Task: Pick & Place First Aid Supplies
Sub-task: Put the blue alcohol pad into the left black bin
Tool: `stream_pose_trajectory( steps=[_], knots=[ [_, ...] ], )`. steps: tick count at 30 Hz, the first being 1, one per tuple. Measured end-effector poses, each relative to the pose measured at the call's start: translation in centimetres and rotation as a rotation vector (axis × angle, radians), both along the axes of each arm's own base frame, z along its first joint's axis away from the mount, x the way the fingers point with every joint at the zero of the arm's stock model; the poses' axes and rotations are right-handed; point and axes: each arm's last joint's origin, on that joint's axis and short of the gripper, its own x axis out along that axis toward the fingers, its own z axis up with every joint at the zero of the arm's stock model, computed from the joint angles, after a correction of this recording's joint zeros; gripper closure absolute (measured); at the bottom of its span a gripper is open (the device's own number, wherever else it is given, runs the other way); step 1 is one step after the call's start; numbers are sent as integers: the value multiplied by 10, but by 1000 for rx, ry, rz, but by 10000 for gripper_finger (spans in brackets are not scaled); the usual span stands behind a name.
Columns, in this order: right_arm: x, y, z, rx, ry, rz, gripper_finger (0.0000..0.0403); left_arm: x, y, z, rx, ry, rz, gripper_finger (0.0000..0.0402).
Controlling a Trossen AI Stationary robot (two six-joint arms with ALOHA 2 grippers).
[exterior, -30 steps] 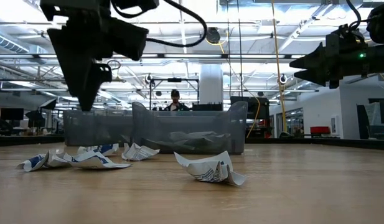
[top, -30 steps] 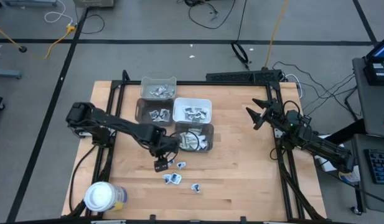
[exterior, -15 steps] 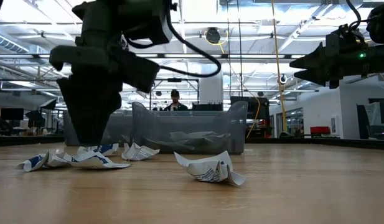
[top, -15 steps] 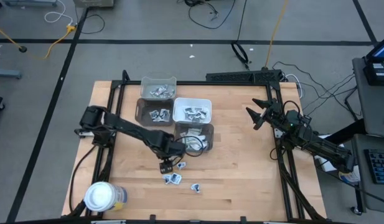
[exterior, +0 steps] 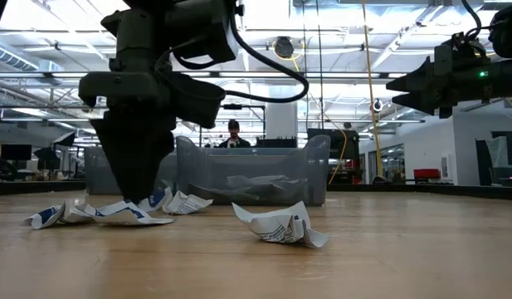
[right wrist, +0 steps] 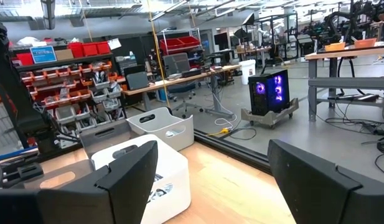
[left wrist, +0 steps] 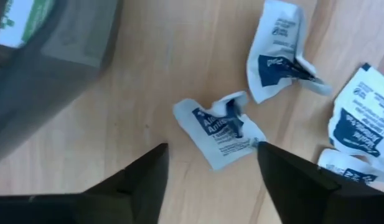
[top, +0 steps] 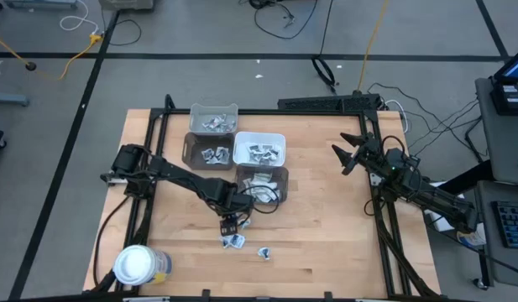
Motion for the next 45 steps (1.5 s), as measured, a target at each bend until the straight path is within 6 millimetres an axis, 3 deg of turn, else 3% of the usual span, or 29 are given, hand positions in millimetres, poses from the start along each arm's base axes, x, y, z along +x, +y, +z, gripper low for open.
stream_pose_trajectory(
  steps=[12, 20, 36, 45],
  knots=[
    [0, 0, 0, 0, 0, 1, 105, -2, 0, -1, -8, 13, -16, 389],
    [0, 0, 0, 0, -1, 0, 105, -10, 9, 5, -5, 82, 8, 399],
    [0, 0, 0, 0, 0, 1, 105, -59, 23, 99, -31, -77, 40, 401],
    [0, 0, 0, 0, 0, 0, 105, -68, 33, 109, -45, -57, 98, 401]
  ],
)
